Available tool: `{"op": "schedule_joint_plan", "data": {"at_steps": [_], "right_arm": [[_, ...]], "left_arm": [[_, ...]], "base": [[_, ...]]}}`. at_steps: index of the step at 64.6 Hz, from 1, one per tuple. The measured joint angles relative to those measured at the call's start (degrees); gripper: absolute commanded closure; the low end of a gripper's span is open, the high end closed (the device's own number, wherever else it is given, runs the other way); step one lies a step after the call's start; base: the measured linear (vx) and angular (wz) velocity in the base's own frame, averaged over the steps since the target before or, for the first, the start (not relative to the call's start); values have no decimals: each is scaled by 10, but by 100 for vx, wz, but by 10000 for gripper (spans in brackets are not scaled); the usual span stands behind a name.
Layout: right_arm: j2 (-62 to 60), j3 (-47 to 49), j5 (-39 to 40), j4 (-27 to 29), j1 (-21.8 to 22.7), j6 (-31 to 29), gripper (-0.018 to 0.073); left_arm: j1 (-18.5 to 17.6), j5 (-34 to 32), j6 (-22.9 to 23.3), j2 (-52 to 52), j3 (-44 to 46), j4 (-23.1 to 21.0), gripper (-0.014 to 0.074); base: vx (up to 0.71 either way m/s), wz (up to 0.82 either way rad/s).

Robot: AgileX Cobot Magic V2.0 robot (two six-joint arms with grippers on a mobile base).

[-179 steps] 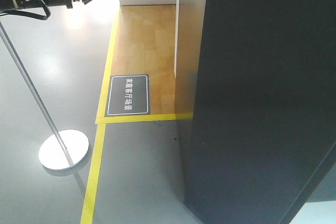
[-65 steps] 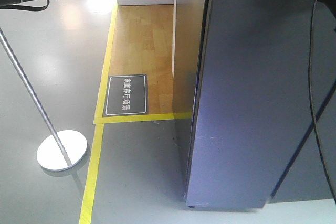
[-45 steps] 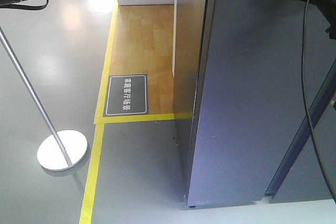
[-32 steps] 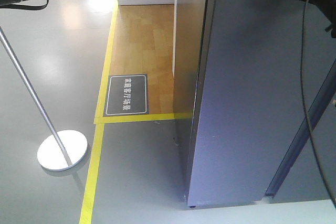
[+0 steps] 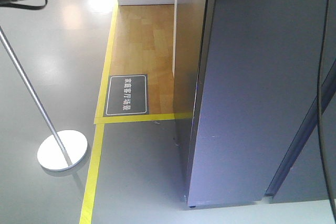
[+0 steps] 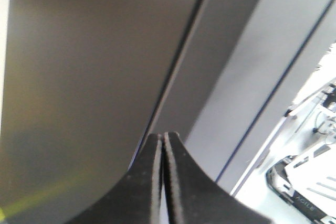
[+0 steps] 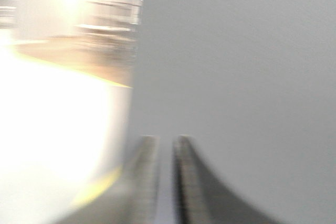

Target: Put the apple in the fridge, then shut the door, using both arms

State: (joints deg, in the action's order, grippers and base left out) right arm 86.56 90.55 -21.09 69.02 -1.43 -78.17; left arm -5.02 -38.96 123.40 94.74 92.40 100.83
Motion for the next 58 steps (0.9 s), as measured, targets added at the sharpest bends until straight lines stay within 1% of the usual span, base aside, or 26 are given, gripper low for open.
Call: {"op": "schedule_joint_plan", "data": {"at_steps": [9, 17, 23, 28, 33, 39, 40, 50, 52, 58], "right_arm": [[-29, 0, -92, -37, 0, 63, 564], [-55, 0, -154, -106, 0, 137, 564], [-79, -6, -184, -167, 0, 186, 564], [-109, -37, -183, -182, 0, 206, 564], [-151, -97, -168, -180, 0, 207, 564], [-206, -185, -144, -173, 0, 201, 564], [-214, -208, -141, -173, 0, 199, 564], [-320, -392, -114, -165, 0, 183, 564], [-343, -442, -108, -164, 0, 182, 564], [-410, -542, -86, -163, 0, 181, 564]], "left_arm": [[0, -22, 0, -42, 0, 0, 603], [0, -47, 0, -82, -12, 0, 603], [0, -54, 0, -117, -53, 0, 603], [0, -51, 0, -148, -117, 0, 603], [0, -42, 0, -177, -175, 0, 603], [0, -32, 0, -221, -273, 0, 603], [0, -31, 0, -228, -280, 0, 603], [0, -6, 0, -316, -457, 0, 603], [0, 3, 0, -336, -495, 0, 603], [0, 33, 0, -387, -588, 0, 603]], "base": [[0, 0], [0, 0], [0, 0], [0, 0], [0, 0], [0, 0], [0, 0], [0, 0], [0, 0], [0, 0]]}}
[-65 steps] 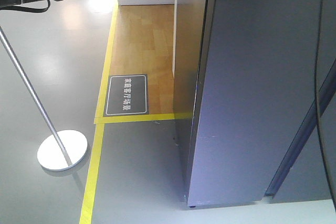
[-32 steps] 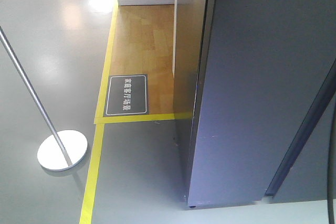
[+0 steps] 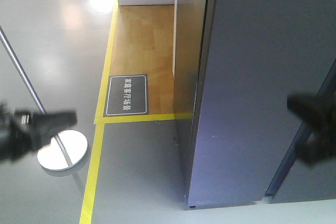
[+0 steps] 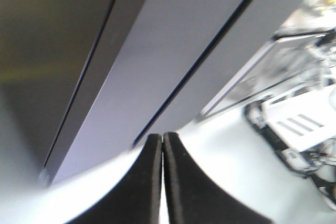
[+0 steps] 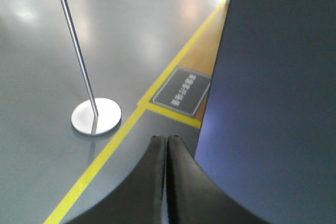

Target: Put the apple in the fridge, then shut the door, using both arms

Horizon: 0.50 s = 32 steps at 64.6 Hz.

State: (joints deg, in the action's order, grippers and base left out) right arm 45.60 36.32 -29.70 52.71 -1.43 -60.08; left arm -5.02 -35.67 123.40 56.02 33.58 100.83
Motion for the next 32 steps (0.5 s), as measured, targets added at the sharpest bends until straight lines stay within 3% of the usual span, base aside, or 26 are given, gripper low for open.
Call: {"op": "schedule_joint_plan", "data": {"at_steps": [12, 32], "right_arm": [[-110, -134, 53, 1, 0, -2, 564], [-159, -169, 62, 4, 0, -2, 562]], "left_arm": [[0, 59, 0, -85, -136, 0, 603], [0, 71, 0, -122, -166, 0, 602]], "base": [[0, 0], [0, 0]]}}
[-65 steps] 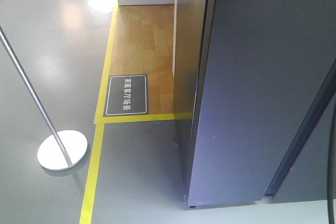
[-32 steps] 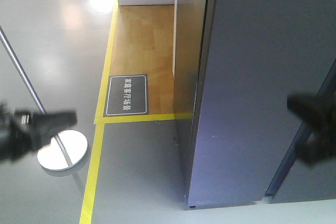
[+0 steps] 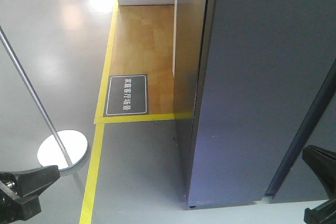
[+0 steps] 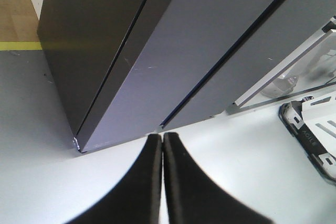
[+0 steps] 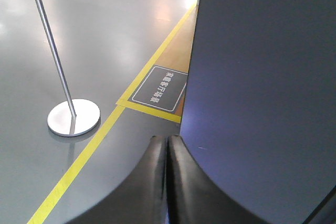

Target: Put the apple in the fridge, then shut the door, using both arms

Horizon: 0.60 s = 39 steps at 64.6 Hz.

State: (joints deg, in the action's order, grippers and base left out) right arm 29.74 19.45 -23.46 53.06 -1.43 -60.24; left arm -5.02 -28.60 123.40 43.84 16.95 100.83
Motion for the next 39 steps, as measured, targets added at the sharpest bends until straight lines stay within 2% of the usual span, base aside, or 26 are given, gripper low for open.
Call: {"op": "schedule_joint_plan", "data": {"at_steps": [39], "right_arm": [[0, 0, -4, 0, 0, 0, 562]], "left_arm": [[0, 0, 0, 0, 0, 0, 602]], "base": [[0, 0]]}}
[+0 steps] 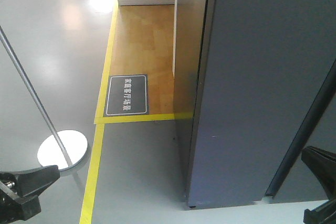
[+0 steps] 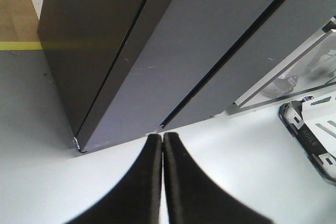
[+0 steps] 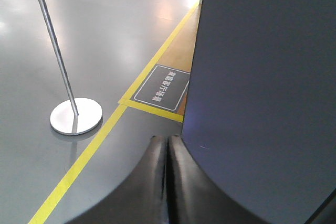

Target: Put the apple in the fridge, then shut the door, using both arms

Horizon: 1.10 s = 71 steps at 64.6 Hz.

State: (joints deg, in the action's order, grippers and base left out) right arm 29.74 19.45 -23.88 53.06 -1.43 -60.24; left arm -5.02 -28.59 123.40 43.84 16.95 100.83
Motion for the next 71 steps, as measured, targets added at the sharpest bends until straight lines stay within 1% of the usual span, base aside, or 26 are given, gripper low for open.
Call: {"op": "schedule_joint_plan", "data": {"at_steps": [10, 14, 17, 19, 20, 29, 33, 35, 39, 43, 47, 48, 49, 50, 51, 54, 56, 57, 58, 59, 62, 65, 68, 71], "right_arm": [[0, 0, 0, 0, 0, 0, 562], [0, 0, 0, 0, 0, 0, 562], [0, 0, 0, 0, 0, 0, 562], [0, 0, 0, 0, 0, 0, 562], [0, 0, 0, 0, 0, 0, 562], [0, 0, 0, 0, 0, 0, 562], [0, 0, 0, 0, 0, 0, 562], [0, 0, 0, 0, 0, 0, 562], [0, 0, 0, 0, 0, 0, 562], [0, 0, 0, 0, 0, 0, 562], [0, 0, 0, 0, 0, 0, 562], [0, 0, 0, 0, 0, 0, 562], [0, 0, 0, 0, 0, 0, 562], [0, 0, 0, 0, 0, 0, 562], [0, 0, 0, 0, 0, 0, 562], [0, 0, 0, 0, 0, 0, 562], [0, 0, 0, 0, 0, 0, 562], [0, 0, 0, 0, 0, 0, 562], [0, 0, 0, 0, 0, 0, 562], [0, 0, 0, 0, 0, 0, 562], [0, 0, 0, 0, 0, 0, 562], [0, 0, 0, 0, 0, 0, 562], [0, 0, 0, 0, 0, 0, 562], [0, 0, 0, 0, 0, 0, 562]], "left_arm": [[0, 0, 0, 0, 0, 0, 602], [0, 0, 0, 0, 0, -17, 602], [0, 1, 0, 0, 0, -42, 602], [0, 1, 0, 0, 0, -74, 602], [0, 2, 0, 0, 0, -79, 602], [0, 12, 0, 0, 0, -200, 602], [0, 16, -7, 0, 0, -226, 602], [0, 18, -24, 0, 0, -232, 602], [0, 20, -79, 0, 0, -243, 602], [0, 21, -157, 0, 0, -263, 602], [0, 31, -266, 0, 0, -302, 602], [0, 38, -291, 0, 0, -318, 602], [0, 44, -328, 0, 0, -324, 602], [0, 50, -354, 0, 0, -342, 602], [0, 62, -393, 0, 0, -355, 602], [0, 90, -472, 0, 0, -413, 602], [0, 111, -522, 0, -1, -437, 602], [0, 126, -558, 0, -4, -470, 602], [0, 136, -581, 0, -6, -486, 602], [0, 152, -614, -1, -7, -502, 602], [0, 186, -682, -2, -16, -548, 602], [0, 209, -727, -8, -27, -601, 602], [0, 227, -764, -19, -39, -633, 602], [0, 233, -787, -38, -55, -659, 602]], "base": [[0, 0], [0, 0], [0, 0], [0, 0], [0, 0], [0, 0], [0, 0], [0, 0], [0, 0], [0, 0], [0, 0], [0, 0], [0, 0], [0, 0], [0, 0], [0, 0], [0, 0], [0, 0], [0, 0], [0, 0], [0, 0], [0, 0], [0, 0], [0, 0]]}}
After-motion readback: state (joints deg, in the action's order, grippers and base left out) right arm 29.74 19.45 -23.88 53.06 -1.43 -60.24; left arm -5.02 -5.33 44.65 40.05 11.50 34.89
